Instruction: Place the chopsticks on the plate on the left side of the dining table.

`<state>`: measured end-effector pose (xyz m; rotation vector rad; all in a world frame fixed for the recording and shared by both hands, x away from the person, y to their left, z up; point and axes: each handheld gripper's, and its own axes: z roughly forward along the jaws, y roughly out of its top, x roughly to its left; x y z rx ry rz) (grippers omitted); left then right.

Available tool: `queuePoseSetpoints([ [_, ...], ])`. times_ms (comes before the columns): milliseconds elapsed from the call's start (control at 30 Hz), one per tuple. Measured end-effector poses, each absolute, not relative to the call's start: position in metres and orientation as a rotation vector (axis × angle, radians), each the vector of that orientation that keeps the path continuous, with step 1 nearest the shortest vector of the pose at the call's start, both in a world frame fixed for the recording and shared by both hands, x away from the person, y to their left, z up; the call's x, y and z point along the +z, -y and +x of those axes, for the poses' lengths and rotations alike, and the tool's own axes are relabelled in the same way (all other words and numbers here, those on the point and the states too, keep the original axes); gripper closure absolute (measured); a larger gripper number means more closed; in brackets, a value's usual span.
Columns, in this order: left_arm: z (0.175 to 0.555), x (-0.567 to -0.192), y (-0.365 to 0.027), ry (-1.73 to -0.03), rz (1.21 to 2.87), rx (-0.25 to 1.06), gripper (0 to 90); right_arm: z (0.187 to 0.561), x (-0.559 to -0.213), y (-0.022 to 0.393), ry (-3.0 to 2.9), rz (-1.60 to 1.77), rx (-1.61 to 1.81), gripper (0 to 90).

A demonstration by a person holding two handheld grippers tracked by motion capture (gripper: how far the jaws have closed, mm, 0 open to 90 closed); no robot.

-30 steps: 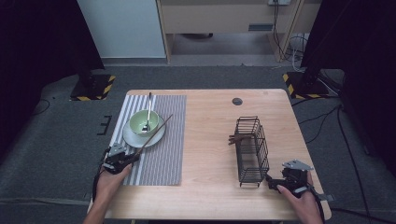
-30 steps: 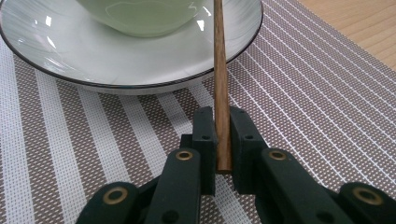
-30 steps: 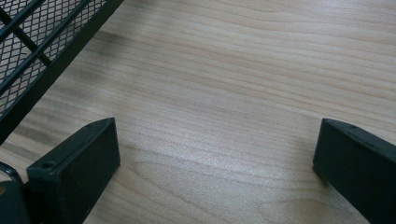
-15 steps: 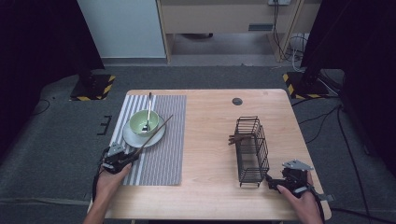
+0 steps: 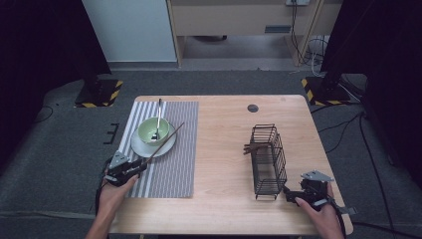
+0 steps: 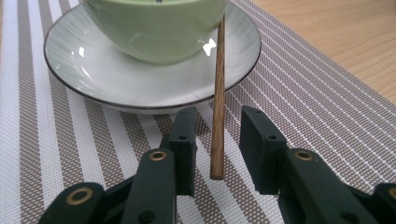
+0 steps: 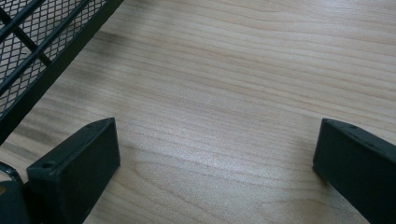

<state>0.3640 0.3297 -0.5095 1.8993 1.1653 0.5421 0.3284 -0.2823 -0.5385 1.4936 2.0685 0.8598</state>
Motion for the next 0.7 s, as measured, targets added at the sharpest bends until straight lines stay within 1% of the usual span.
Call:
queuePoseSetpoints([
  [300, 0.365, -0.487, -0.322, -1.132, 1.879, 0.535, 60.2, 0.328, -0.539, 0.282, -2.069, 1.494, 0.861, 0.7],
  [433, 0.367, -0.478, -0.316, -1.122, 1.896, 0.526, 56.6, 0.328, -0.539, 0.282, -2.069, 1.494, 0.861, 0.7],
  [500, 0.368, -0.476, -0.314, -1.118, 1.902, 0.519, 56.6, 0.328, -0.539, 0.282, -2.069, 1.494, 0.861, 0.7],
  [700, 0.374, -0.464, -0.303, -1.103, 1.904, 0.507, 50.0, 0.328, -0.539, 0.282, -2.069, 1.494, 0.861, 0.7],
])
